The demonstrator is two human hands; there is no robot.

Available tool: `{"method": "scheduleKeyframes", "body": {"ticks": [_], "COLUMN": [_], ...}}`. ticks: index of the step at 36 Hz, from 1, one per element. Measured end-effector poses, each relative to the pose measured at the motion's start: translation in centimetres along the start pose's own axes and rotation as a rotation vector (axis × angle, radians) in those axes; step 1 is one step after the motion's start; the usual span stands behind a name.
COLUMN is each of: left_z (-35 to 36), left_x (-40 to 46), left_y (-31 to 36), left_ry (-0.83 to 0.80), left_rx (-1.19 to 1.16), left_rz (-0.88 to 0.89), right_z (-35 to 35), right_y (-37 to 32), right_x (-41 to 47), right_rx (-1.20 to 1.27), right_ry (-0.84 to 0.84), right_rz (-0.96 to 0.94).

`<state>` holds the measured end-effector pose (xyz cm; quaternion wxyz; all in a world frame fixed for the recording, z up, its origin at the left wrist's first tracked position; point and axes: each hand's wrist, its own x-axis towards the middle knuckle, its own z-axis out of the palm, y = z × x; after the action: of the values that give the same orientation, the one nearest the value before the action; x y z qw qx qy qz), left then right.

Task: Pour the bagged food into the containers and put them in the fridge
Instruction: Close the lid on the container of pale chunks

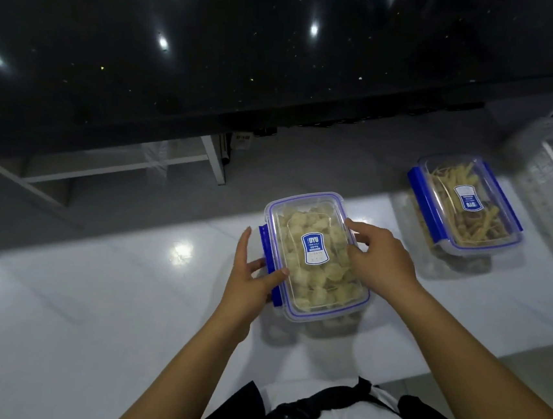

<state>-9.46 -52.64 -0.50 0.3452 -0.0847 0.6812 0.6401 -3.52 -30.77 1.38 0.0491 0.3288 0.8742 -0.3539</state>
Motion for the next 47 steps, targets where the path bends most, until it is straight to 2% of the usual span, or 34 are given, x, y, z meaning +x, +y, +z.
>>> {"method": "scheduleKeyframes", "body": {"ticks": [2,6,8,12,16,22,25,30,34,39,47], "left_z": [0.0,0.5,0.7,1.4,2.2,2.4,2.2,1.6,1.4,0.8,0.1], "left_x": [0.1,0.2,0.1,-0.3,-0.5,-0.8,-0.8,-0.5,-0.1,0.3,0.7], "left_y": [0.0,-0.2,-0.2,-0.2,-0.4,0.1,0.0,0.1,0.7,0.6,-0.1], "left_ry": [0.049,0.08,0.079,0.104,0.14,0.154,0.14,0.103,0.092,0.085,0.058], "left_rx": [0.02,0.092,0.093,0.134,0.255,0.14,0.082,0.046,0.0,-0.062,-0.101], "left_rz": [-0.009,0.054,0.068,0.116,0.197,0.134,0.101,0.047,-0.007,-0.027,-0.06], "right_z": [-0.4,-0.5,-0.8,-1.4,-1.6,-1.5,-1.5,-0.5,1.5,4.7,6.5], "right_y": [-0.4,-0.4,-0.1,-0.1,-0.4,-0.5,-0.6,-1.0,-2.5,-3.6,-4.1], "right_x": [-0.1,-1.2,-1.4,-1.6,-1.7,-1.6,-1.5,-2.3,-2.5,-2.0,-1.5], "right_rx": [-0.101,-0.537,-0.628,-0.617,-0.596,-0.544,-0.514,-0.528,-0.481,-0.547,-0.541], "right_ry": [-0.005,-0.106,-0.164,-0.291,-0.332,-0.335,-0.297,-0.049,-0.066,-0.155,-0.032], "right_rz": [-0.033,-0.128,-0.118,-0.082,-0.074,-0.076,-0.088,-0.257,-0.379,-0.291,-0.229]}}
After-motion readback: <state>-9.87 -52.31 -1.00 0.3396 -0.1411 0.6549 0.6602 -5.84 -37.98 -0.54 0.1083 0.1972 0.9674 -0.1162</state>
